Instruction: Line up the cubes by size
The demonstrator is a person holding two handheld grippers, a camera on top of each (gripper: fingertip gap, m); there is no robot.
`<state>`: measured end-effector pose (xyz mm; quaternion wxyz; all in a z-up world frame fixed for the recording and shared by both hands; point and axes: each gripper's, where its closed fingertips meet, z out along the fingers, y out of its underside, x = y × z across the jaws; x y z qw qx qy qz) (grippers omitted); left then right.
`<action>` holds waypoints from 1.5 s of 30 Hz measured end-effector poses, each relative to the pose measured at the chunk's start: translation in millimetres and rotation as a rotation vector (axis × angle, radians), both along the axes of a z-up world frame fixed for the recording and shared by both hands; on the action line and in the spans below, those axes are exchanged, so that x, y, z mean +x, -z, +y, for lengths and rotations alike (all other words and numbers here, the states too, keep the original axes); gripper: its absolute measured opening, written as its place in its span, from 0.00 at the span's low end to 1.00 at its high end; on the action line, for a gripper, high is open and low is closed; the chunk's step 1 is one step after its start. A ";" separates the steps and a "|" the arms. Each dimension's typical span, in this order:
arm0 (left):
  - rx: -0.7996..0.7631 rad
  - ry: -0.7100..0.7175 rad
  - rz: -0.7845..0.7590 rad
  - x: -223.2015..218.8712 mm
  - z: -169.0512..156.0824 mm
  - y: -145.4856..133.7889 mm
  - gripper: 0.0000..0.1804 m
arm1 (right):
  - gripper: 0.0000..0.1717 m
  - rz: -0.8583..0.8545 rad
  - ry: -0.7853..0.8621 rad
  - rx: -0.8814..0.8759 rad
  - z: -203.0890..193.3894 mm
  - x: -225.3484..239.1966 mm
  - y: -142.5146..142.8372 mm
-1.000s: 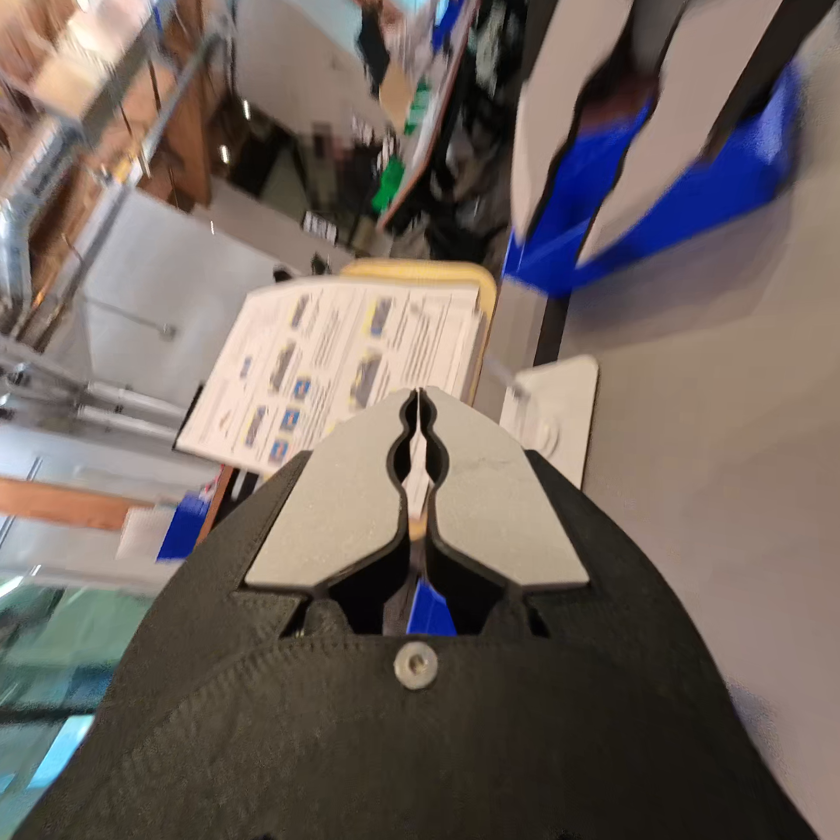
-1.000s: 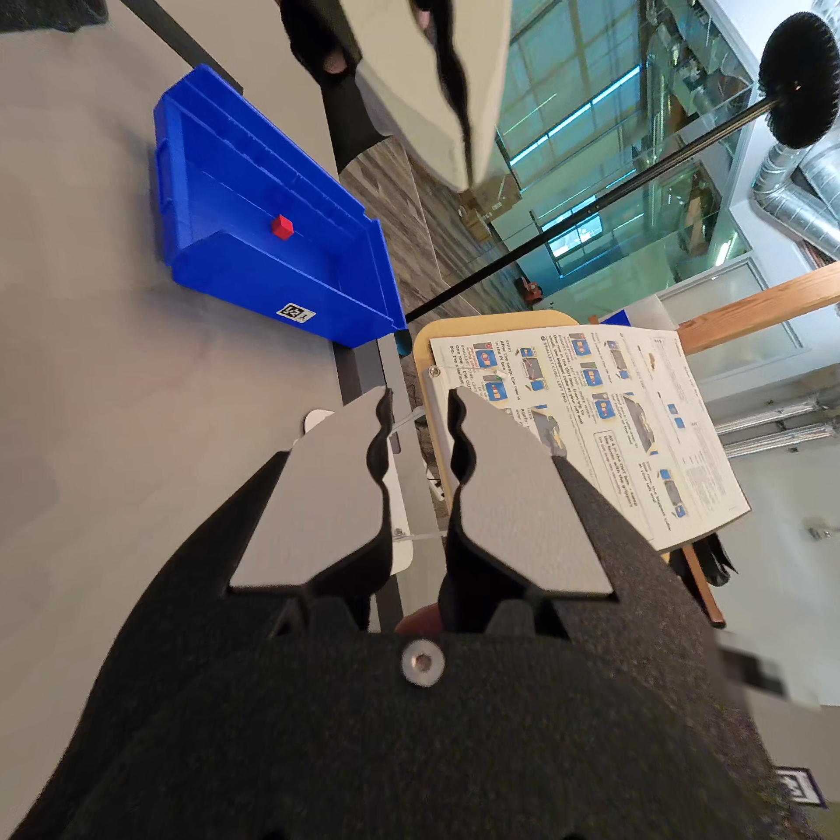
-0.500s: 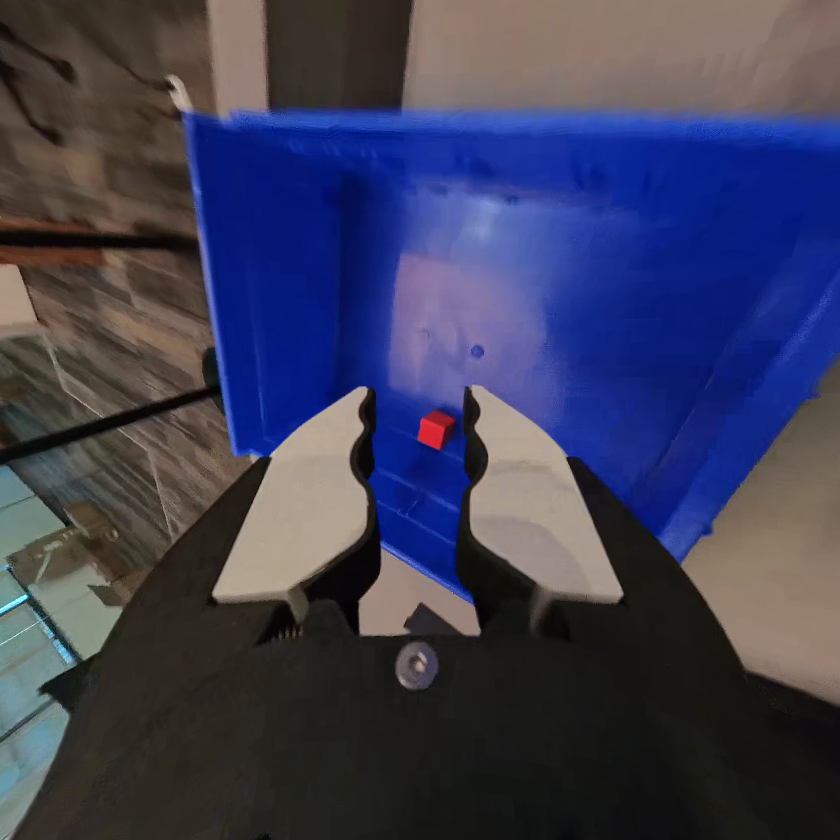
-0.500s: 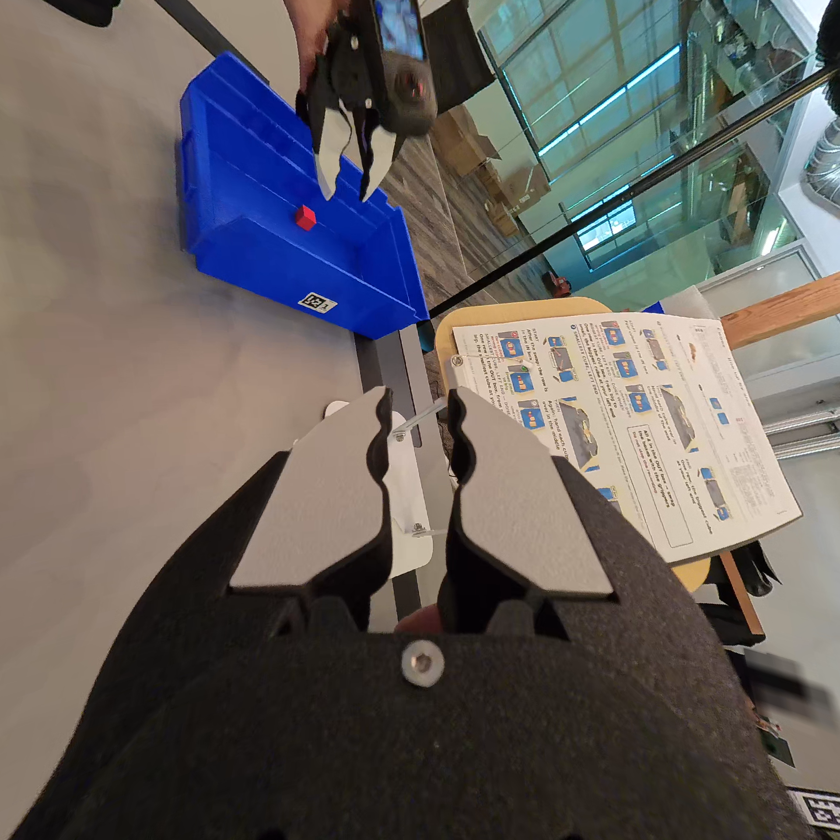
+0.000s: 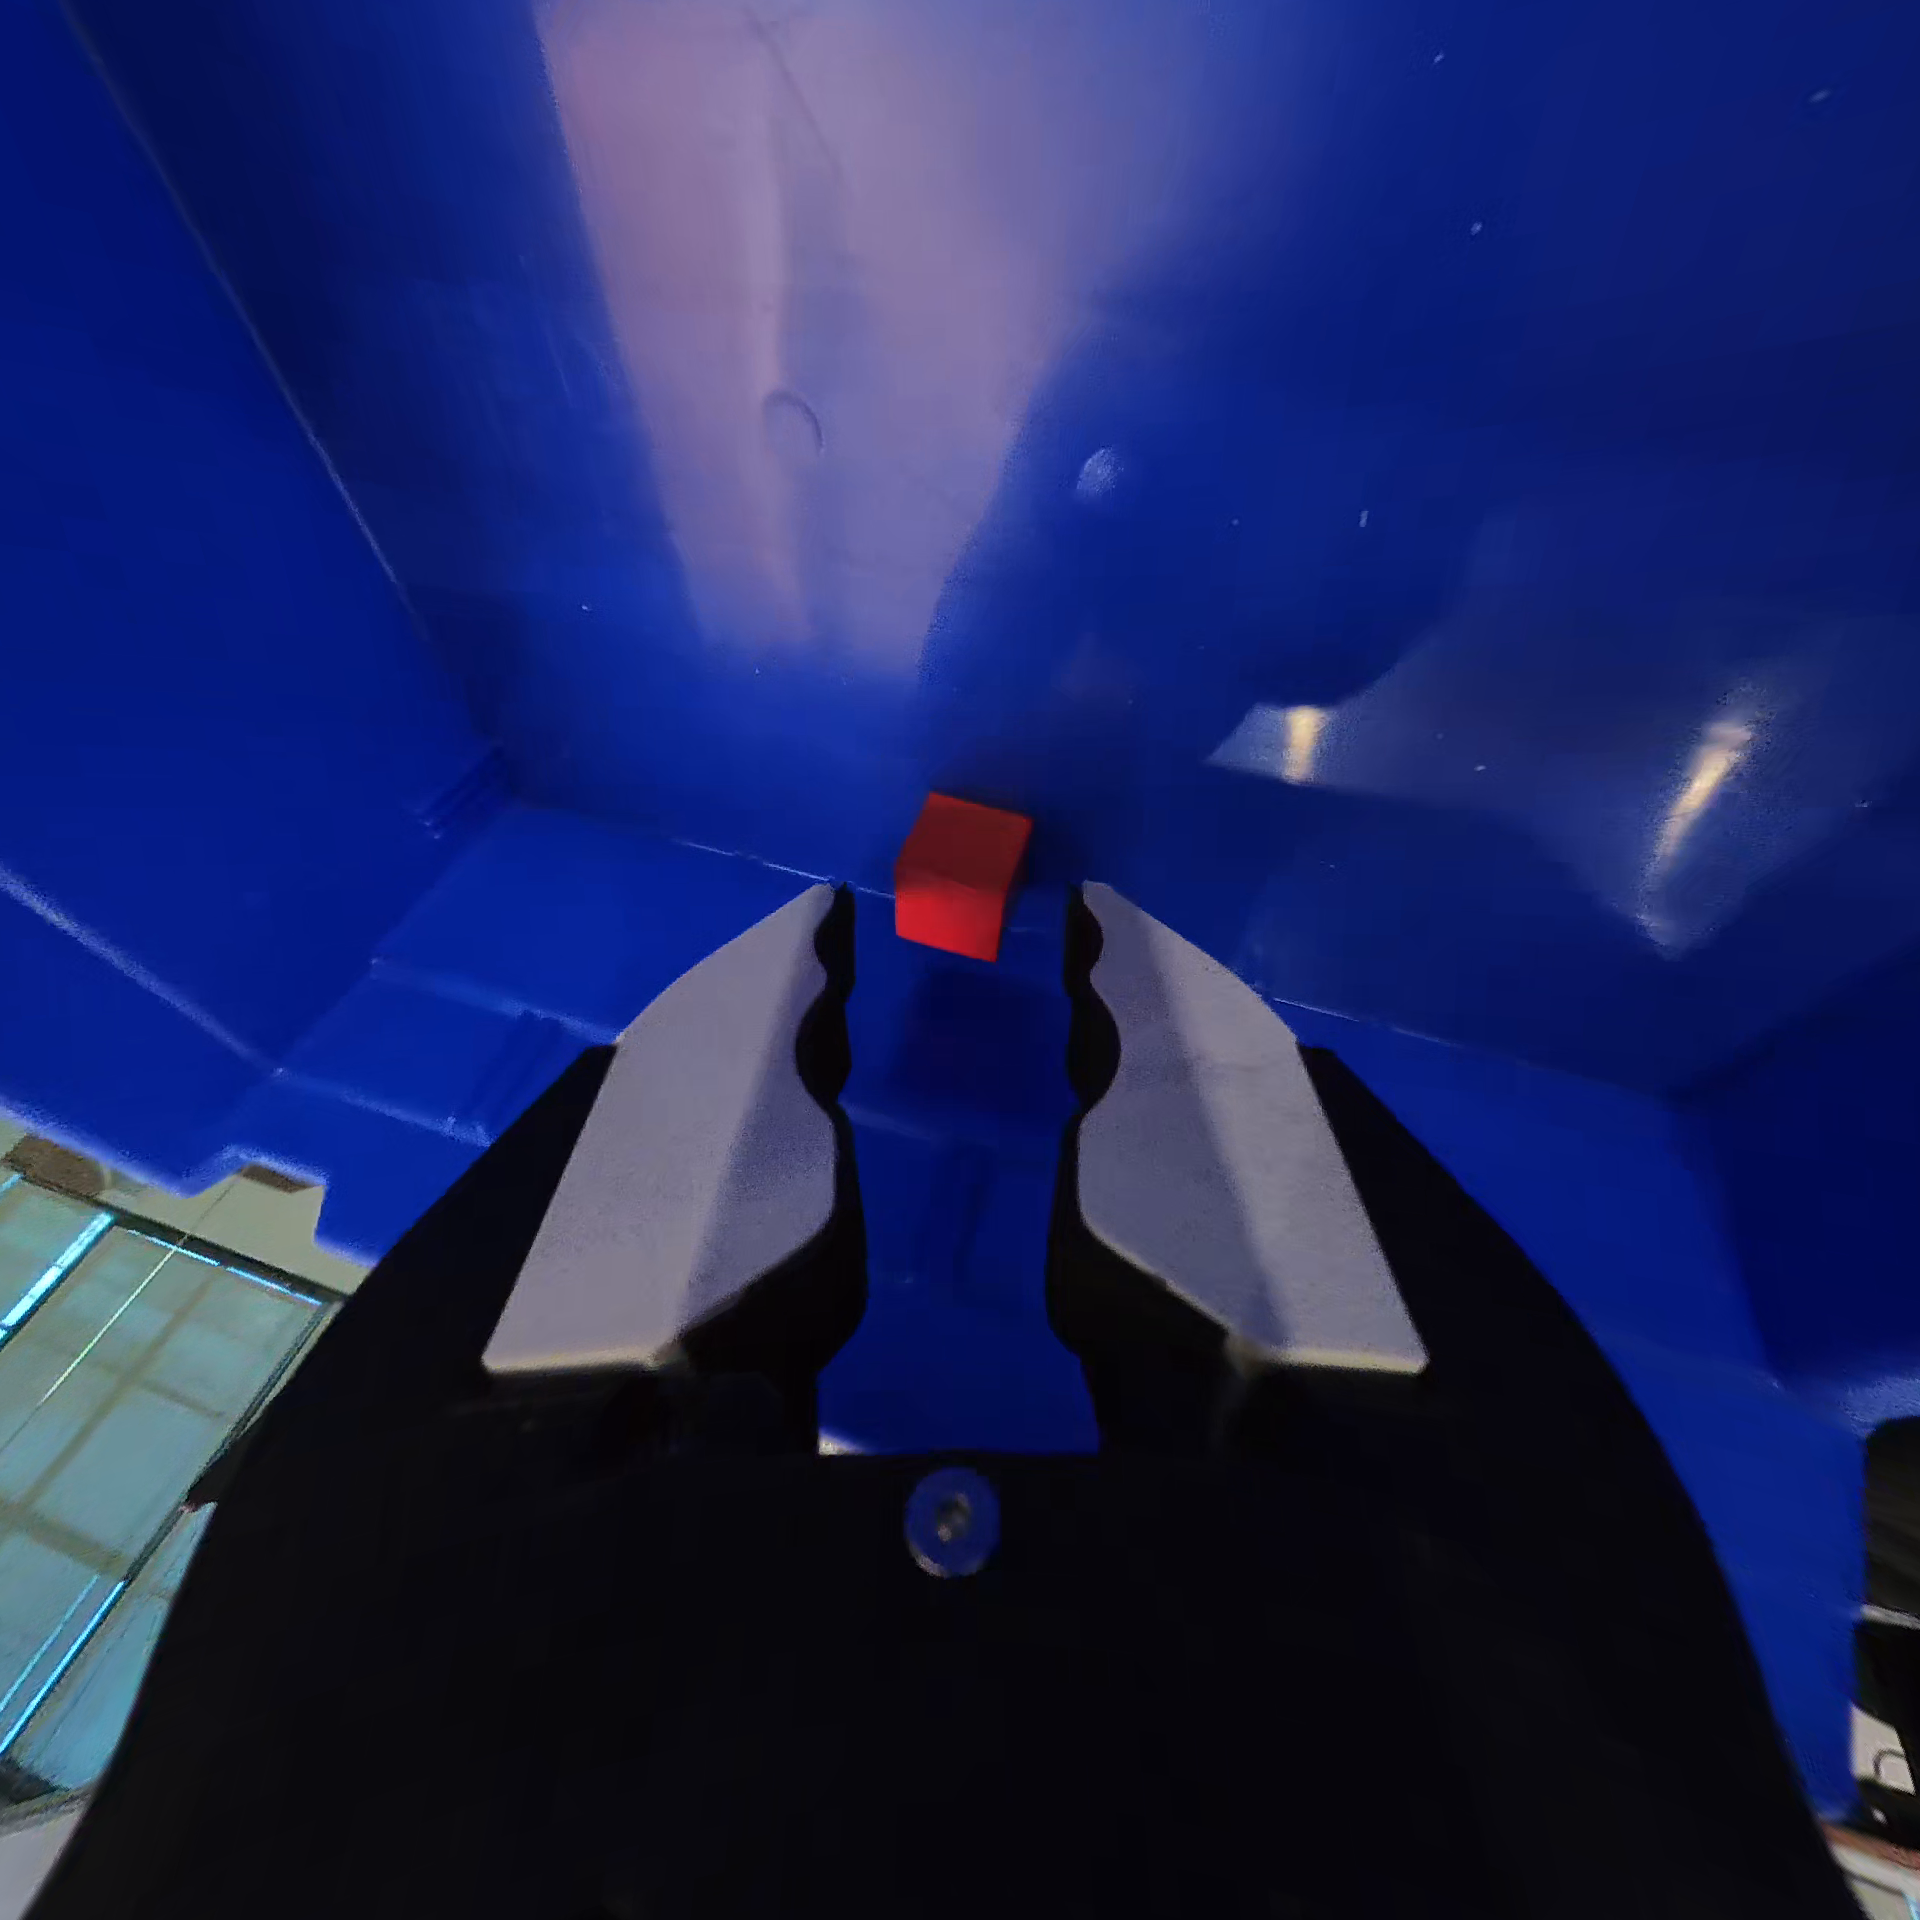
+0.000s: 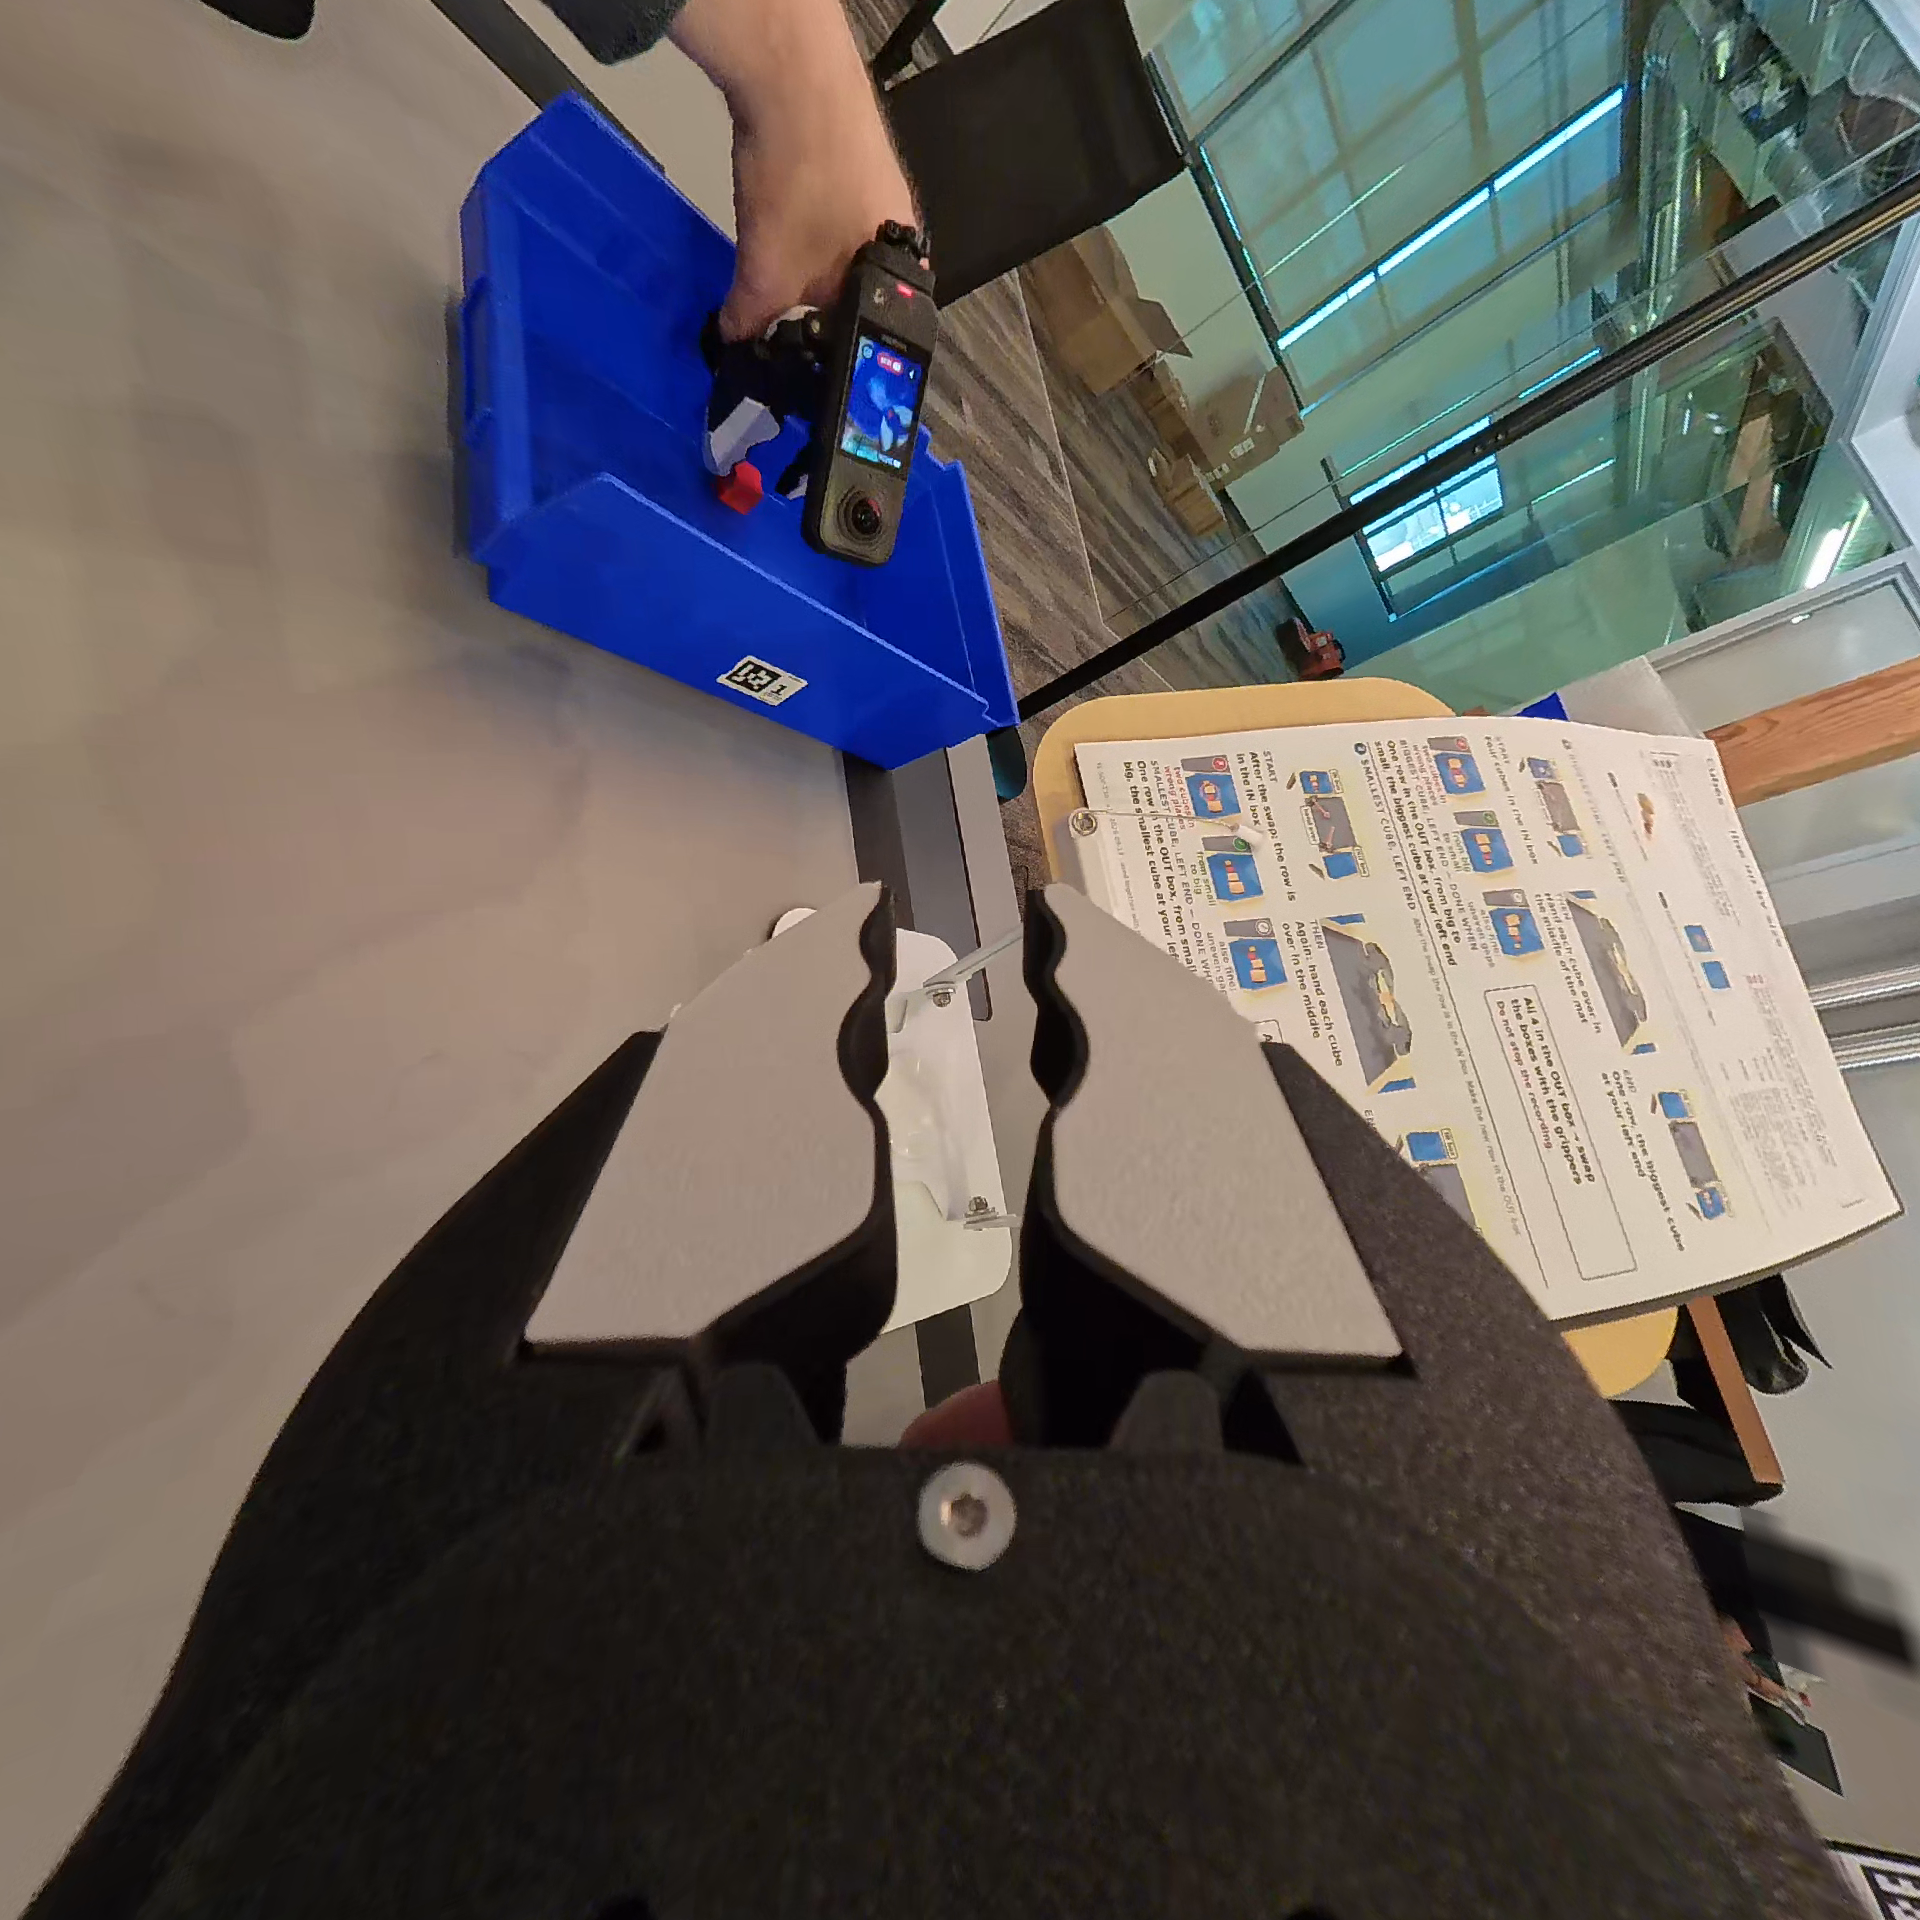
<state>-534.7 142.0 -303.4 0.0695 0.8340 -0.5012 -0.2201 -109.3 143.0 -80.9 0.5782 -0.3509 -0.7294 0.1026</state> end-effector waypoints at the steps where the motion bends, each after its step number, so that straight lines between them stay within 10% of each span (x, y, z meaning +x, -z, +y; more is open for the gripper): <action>1: -0.010 -0.004 0.003 -1.3 -0.2 2.6 0.21 | 0.13 0.000 0.000 -0.001 0.3 0.1 0.2; 9: 0.001 -0.023 0.022 -9.4 2.5 5.7 0.12 | 0.13 -0.003 0.002 0.002 1.1 0.2 0.7; 14: 0.228 -0.063 -0.126 12.6 14.7 -38.4 0.12 | 0.13 0.005 0.001 -0.008 2.5 -0.3 0.6; 27: 0.879 0.499 -0.700 301.8 -6.6 -227.2 0.12 | 0.18 0.181 -0.179 -0.138 -32.8 -13.7 -23.9; 45: 0.930 0.814 -0.928 417.4 -50.4 -259.9 0.12 | 0.18 0.273 -0.334 -0.122 -53.4 0.5 -41.7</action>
